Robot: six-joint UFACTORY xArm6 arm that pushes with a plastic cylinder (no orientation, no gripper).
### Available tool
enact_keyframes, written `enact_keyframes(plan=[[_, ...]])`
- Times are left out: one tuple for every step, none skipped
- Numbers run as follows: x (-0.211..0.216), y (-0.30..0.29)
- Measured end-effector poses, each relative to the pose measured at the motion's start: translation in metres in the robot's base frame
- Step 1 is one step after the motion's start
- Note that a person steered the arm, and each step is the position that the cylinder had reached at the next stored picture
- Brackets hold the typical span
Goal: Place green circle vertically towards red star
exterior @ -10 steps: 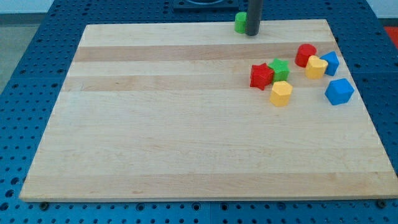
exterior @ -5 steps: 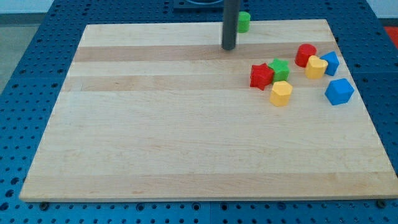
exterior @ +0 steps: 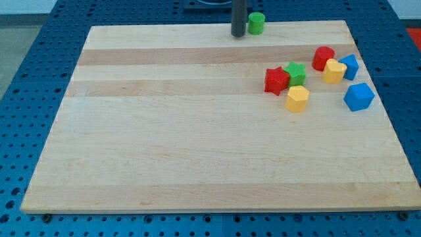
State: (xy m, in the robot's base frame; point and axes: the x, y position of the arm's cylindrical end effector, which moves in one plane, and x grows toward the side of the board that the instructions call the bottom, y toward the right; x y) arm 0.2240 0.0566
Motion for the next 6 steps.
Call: enact_keyframes(plan=[[-0.001, 0.022], [-0.001, 0.028], [-0.001, 0.028], [0.006, 0.028], [0.032, 0.024], [0.071, 0.023]])
